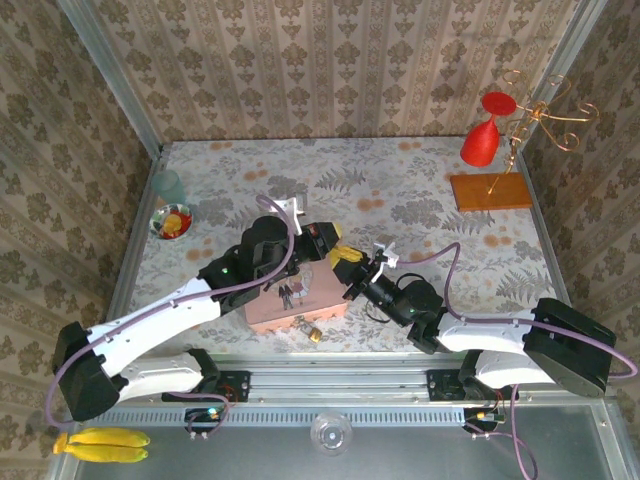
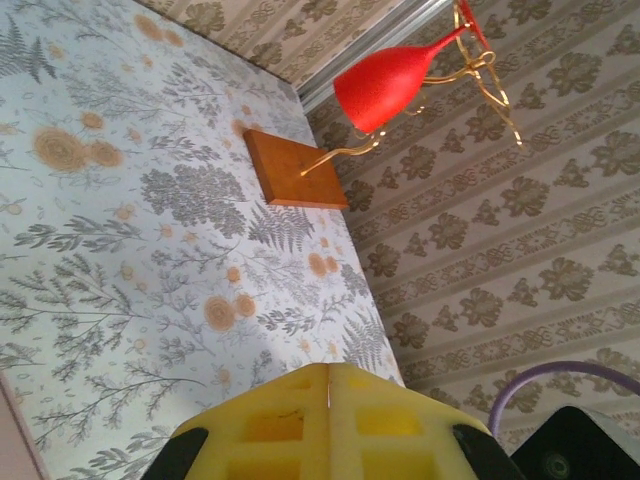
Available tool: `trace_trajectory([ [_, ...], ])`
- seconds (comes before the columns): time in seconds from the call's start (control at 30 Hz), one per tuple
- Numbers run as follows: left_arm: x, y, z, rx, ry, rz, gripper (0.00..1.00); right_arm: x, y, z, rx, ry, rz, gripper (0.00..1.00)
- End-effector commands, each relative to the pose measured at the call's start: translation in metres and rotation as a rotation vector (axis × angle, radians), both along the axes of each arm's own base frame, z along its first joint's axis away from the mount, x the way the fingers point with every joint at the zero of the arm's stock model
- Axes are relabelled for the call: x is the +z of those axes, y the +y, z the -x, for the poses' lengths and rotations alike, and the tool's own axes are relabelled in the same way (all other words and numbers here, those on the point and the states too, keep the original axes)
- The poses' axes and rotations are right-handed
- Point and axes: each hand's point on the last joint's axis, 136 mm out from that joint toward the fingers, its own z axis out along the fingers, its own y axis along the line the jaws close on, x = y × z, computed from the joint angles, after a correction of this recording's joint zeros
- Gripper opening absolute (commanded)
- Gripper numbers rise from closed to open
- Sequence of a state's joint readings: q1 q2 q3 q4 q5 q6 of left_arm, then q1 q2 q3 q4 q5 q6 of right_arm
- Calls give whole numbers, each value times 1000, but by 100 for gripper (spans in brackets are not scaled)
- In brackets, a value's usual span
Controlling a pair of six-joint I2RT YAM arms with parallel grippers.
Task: Unlock the padlock with the key
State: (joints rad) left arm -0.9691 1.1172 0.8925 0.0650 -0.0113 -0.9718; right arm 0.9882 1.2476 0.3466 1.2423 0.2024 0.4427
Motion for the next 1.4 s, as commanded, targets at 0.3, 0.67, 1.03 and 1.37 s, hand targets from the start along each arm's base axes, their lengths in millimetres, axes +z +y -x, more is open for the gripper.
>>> trace_trajectory([
  [0.3, -1, 16, -7, 141, 37, -37, 0, 1, 1, -8, -39, 13, 46, 29],
  [0.67, 10, 22, -9, 165, 7, -18, 0, 10, 8, -3, 0, -24, 69, 29],
  [1.03, 4, 24, -8, 174, 33, -8, 0, 13, 1, -10, -46, -7, 13, 23],
  [1.37, 0, 20, -7, 164, 48, -7, 0, 21, 5, -9, -26, -13, -10, 23],
])
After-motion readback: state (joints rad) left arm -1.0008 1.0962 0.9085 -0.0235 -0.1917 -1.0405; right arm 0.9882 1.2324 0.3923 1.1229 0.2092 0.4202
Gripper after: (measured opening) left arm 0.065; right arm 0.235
